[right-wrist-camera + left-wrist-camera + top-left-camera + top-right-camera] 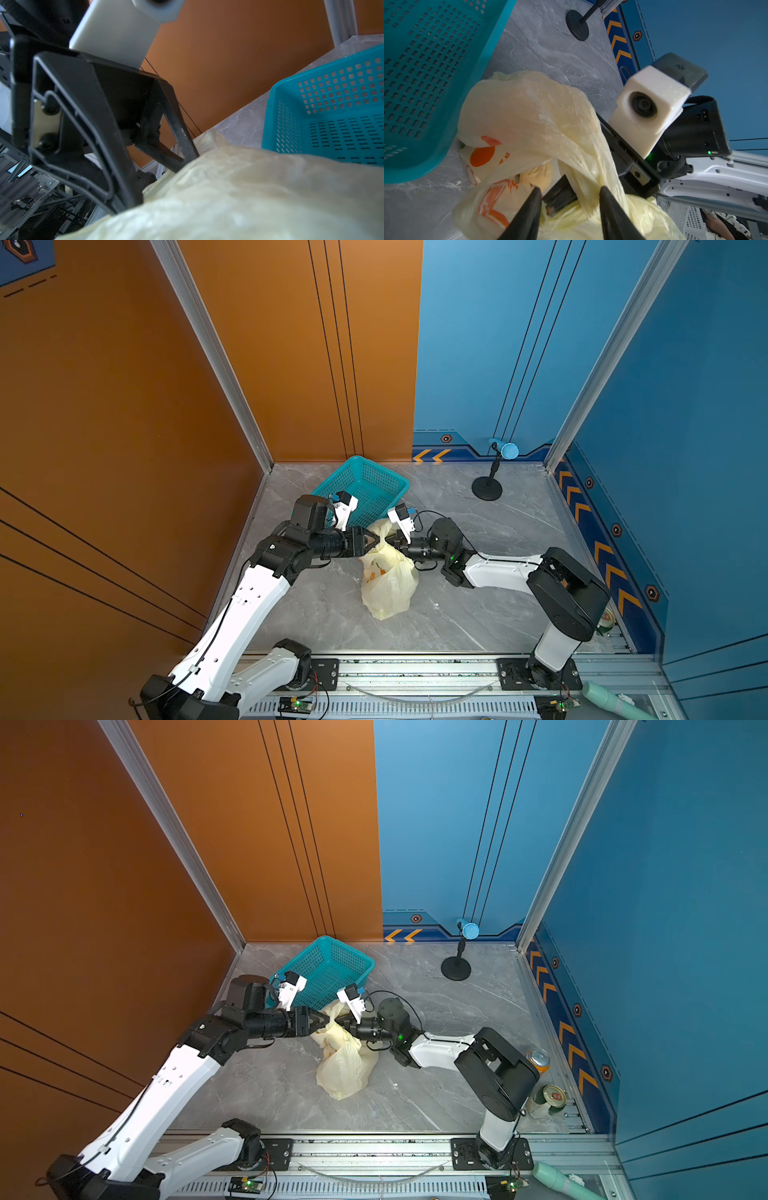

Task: Place the pears into plastic bags & tie knots
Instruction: Tie the plastic bag at the center of the board.

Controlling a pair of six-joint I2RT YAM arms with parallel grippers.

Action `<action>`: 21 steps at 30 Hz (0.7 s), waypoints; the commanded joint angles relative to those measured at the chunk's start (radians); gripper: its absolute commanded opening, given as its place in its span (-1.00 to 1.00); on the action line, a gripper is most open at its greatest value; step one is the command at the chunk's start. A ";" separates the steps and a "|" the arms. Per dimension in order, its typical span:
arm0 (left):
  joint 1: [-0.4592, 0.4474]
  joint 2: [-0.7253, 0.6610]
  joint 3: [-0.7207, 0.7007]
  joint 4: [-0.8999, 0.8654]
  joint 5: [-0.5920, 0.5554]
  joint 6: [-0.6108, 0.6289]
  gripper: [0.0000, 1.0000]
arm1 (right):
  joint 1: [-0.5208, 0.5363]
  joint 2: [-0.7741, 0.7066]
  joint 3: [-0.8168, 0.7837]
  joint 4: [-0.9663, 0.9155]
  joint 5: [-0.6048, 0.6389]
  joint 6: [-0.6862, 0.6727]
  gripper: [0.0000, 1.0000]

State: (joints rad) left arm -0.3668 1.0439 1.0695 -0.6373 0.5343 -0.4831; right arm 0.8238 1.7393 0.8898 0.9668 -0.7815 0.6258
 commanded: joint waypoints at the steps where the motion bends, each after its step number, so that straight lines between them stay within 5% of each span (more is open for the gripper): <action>1: -0.004 0.027 -0.014 0.116 0.086 -0.038 -0.06 | 0.013 -0.013 0.037 0.013 -0.016 -0.006 -1.00; 5: -0.014 0.038 -0.004 0.115 0.081 -0.014 -0.01 | 0.006 -0.027 0.030 0.050 0.069 0.007 -1.00; 9: 0.042 -0.038 -0.018 0.124 -0.014 -0.050 0.31 | 0.002 -0.040 0.023 0.082 0.131 0.008 -1.00; 16: 0.146 -0.112 -0.107 0.149 0.025 -0.127 -0.02 | -0.029 -0.068 0.003 0.113 0.180 0.016 -1.00; 21: 0.157 -0.105 -0.203 0.338 0.155 -0.242 -0.19 | -0.037 -0.077 0.008 0.116 0.159 0.026 -1.00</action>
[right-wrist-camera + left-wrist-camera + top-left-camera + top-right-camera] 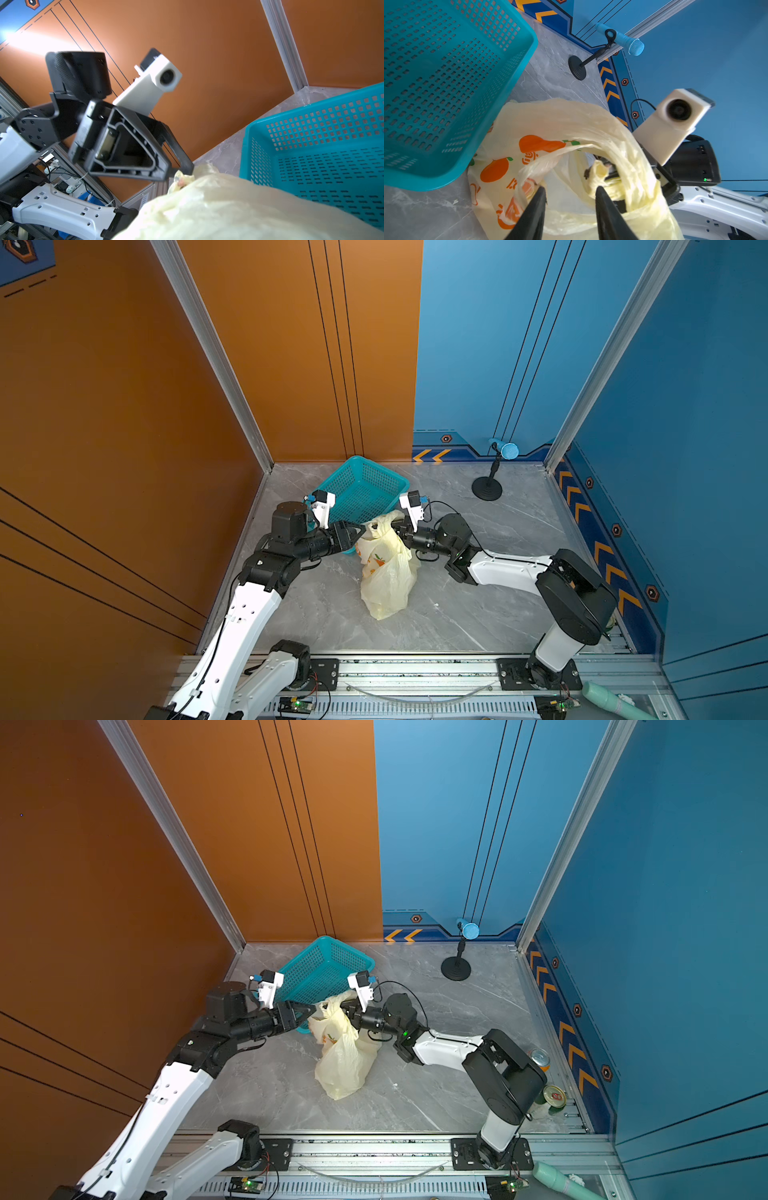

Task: Place the pears into plastic bags & tie knots
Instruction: Tie the plastic bag at the center of the board.

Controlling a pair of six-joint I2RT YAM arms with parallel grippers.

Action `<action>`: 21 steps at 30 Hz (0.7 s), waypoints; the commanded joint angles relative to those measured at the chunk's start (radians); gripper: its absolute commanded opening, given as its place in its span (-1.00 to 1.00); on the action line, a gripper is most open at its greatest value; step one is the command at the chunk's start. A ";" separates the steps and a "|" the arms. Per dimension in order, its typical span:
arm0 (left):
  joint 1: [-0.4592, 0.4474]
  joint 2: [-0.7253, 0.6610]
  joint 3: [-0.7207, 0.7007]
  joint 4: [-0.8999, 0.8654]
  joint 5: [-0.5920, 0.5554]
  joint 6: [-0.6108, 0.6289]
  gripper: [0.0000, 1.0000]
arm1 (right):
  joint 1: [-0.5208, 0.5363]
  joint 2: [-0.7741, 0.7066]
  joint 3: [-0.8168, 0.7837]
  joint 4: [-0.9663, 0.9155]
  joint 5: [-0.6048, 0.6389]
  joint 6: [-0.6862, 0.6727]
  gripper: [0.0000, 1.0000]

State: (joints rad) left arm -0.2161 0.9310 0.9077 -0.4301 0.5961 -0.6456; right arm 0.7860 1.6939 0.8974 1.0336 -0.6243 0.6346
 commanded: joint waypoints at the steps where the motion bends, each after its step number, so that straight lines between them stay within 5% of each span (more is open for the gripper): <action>1: 0.006 0.009 -0.058 0.183 0.118 -0.105 -0.18 | 0.002 -0.031 0.000 0.048 -0.003 0.019 -1.00; 6: 0.006 0.027 -0.107 0.389 0.197 -0.202 -0.16 | 0.009 -0.032 -0.006 0.048 -0.010 0.022 -1.00; 15: 0.002 0.047 -0.158 0.497 0.242 -0.242 -0.25 | 0.012 -0.038 -0.008 0.038 -0.003 0.021 -1.00; 21: 0.018 -0.001 -0.089 0.199 0.073 -0.091 -0.44 | 0.006 -0.051 -0.009 0.007 0.016 0.016 -1.00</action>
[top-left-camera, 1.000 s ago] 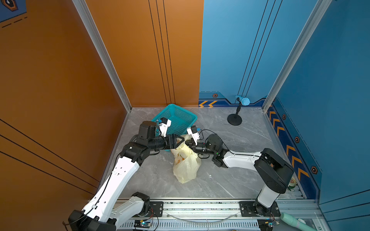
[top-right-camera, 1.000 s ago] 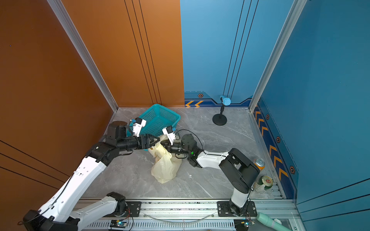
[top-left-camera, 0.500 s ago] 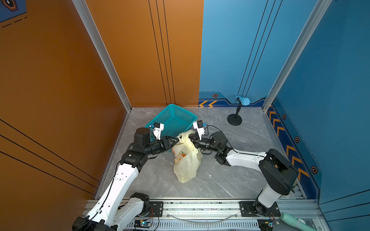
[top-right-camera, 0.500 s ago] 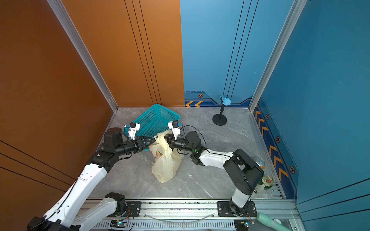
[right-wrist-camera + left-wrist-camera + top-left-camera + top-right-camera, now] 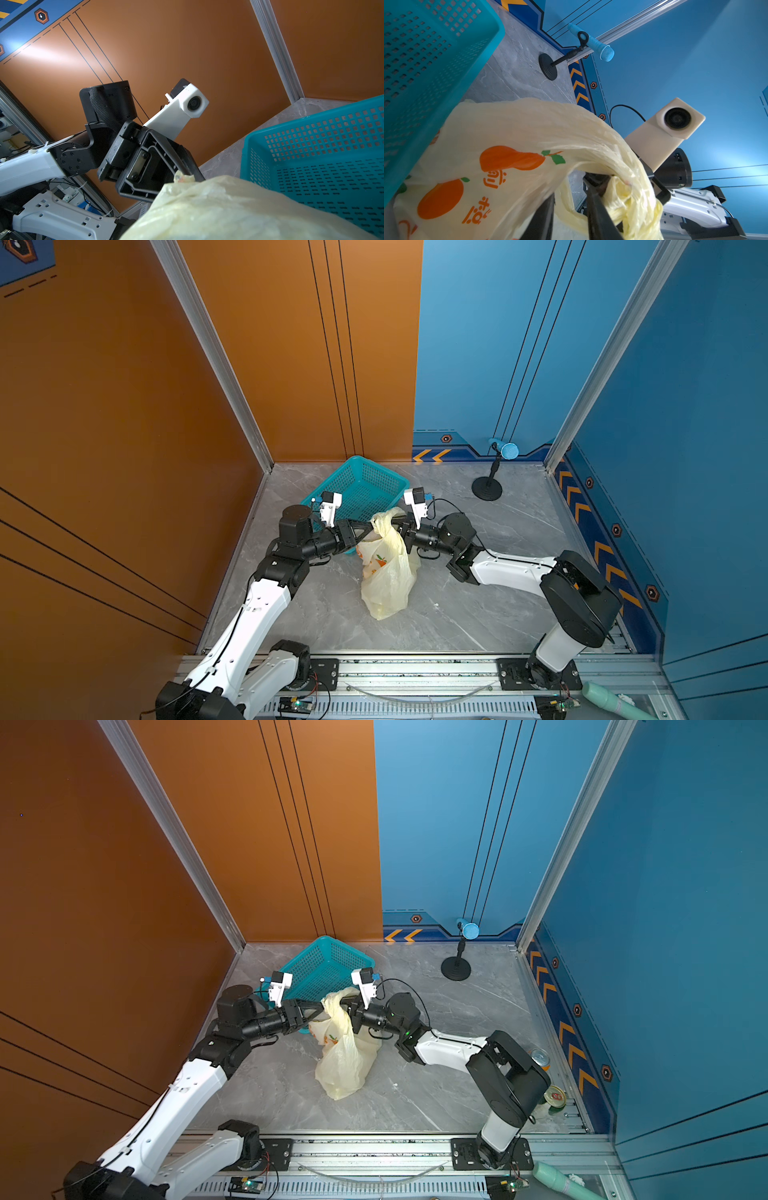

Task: Place the pears into plastic bags & tie knots
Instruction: Tie the plastic bag at the center of the board.

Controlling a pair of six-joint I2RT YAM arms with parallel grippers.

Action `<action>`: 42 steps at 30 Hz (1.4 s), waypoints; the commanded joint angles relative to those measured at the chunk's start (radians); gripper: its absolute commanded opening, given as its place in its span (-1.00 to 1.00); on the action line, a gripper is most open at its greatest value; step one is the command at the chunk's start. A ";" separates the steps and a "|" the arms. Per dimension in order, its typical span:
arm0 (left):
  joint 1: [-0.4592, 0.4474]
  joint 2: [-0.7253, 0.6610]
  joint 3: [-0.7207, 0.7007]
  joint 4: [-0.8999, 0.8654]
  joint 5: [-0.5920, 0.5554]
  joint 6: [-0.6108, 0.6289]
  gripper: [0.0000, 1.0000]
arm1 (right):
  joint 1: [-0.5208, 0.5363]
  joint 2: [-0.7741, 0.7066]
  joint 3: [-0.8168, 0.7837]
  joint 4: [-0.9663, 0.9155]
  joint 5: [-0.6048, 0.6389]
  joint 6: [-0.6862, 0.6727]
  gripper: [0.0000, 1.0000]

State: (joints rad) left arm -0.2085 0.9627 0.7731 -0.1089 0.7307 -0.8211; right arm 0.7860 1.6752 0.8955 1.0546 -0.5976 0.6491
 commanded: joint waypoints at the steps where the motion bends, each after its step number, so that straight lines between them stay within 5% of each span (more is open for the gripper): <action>1: 0.017 -0.041 0.043 -0.122 -0.061 0.083 -0.44 | 0.006 -0.031 -0.007 -0.019 -0.011 0.000 -1.00; 5: 0.039 -0.070 0.040 -0.159 -0.087 0.095 -0.50 | 0.006 -0.026 -0.006 -0.046 -0.010 -0.003 -1.00; 16: 0.031 -0.075 -0.053 0.102 0.104 0.027 -0.39 | 0.006 -0.023 0.000 -0.058 -0.019 0.009 -1.00; 26: -0.018 0.000 -0.061 0.197 0.162 0.028 -0.45 | 0.007 -0.028 0.011 -0.058 -0.036 0.027 -1.00; 34: -0.022 0.016 -0.068 0.214 0.166 0.028 -0.96 | 0.006 -0.040 0.011 -0.095 -0.037 0.023 -1.00; 37: -0.021 0.009 -0.070 0.188 0.155 0.044 -1.00 | 0.000 -0.069 0.011 -0.176 -0.018 0.006 -1.00; 42: -0.019 0.005 -0.065 0.142 0.140 0.073 -1.00 | -0.018 -0.186 -0.018 -0.432 0.030 -0.066 -0.35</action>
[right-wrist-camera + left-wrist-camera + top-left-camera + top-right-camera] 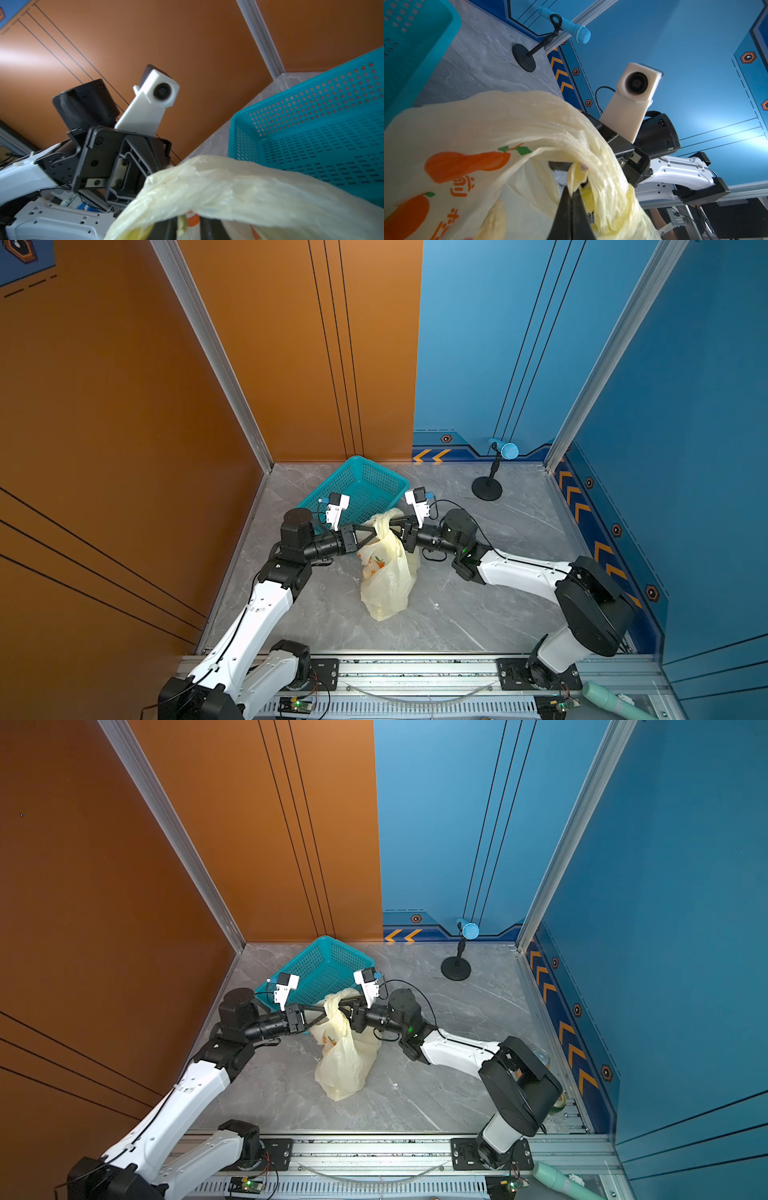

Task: Place the pears into plastic bags & tie knots
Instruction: Tie the plastic bag at the center of the board.

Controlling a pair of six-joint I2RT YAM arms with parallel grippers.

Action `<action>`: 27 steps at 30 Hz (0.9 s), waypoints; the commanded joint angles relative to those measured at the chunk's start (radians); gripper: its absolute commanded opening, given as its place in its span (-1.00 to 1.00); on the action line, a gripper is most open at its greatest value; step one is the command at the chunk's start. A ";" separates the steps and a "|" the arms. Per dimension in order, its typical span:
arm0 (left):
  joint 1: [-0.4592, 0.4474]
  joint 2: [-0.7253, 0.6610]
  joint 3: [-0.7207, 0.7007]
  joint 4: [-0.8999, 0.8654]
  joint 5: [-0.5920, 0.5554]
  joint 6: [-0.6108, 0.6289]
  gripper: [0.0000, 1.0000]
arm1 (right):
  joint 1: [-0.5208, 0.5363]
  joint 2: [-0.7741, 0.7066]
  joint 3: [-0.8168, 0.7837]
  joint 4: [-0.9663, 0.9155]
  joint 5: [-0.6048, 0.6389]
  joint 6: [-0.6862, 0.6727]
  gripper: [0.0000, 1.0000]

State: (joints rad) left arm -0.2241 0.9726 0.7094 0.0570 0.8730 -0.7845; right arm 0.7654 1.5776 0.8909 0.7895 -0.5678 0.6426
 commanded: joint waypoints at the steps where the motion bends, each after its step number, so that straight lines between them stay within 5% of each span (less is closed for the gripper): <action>1: -0.004 -0.003 -0.002 -0.029 -0.002 0.040 -1.00 | -0.003 -0.114 -0.021 -0.216 0.008 -0.076 -0.27; 7: 0.001 0.005 0.004 -0.065 -0.003 0.066 -1.00 | -0.018 -0.320 -0.082 -0.544 0.096 -0.194 -0.01; 13: -0.001 0.020 0.012 -0.074 -0.003 0.072 -1.00 | 0.007 -0.459 -0.140 -0.711 0.131 -0.273 -0.02; 27: -0.003 0.032 0.035 -0.111 -0.002 0.091 -1.00 | 0.081 -0.415 -0.129 -0.546 -0.013 -0.290 0.15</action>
State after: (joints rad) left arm -0.2237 1.0019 0.7151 -0.0338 0.8719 -0.7219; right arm 0.8341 1.1408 0.7364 0.1860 -0.5137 0.3771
